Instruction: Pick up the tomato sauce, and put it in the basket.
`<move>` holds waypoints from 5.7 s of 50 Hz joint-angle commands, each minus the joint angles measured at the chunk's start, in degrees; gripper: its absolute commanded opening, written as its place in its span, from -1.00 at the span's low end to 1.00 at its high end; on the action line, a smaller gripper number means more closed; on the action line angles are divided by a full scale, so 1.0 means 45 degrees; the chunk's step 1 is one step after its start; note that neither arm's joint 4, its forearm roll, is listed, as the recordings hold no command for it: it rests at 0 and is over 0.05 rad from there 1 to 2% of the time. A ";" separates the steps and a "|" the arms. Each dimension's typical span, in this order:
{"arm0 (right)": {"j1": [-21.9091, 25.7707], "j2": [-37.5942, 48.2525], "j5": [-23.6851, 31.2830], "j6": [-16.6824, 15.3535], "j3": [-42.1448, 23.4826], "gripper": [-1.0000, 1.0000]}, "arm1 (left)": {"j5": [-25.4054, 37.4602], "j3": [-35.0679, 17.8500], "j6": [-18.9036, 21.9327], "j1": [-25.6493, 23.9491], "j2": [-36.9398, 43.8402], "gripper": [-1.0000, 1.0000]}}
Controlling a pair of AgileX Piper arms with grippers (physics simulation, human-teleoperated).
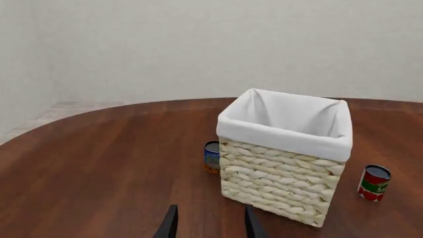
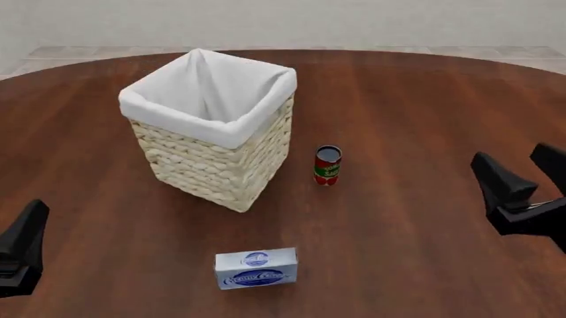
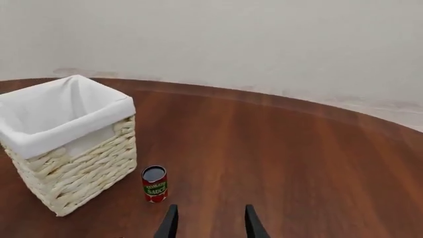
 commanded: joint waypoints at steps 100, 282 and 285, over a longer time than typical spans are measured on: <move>0.3362 1.2059 0.1459 -0.2012 -0.7306 1.00 | 0.0000 0.0000 0.0000 0.0000 0.0000 1.00; 0.3350 1.8026 -0.0358 -0.1246 -0.9745 1.00 | 0.0000 0.0000 0.0000 0.0000 0.0000 1.00; 0.3349 1.7924 -0.0420 -0.1262 -0.9612 -1.00 | 0.0000 0.0000 0.0000 0.0000 0.0000 1.00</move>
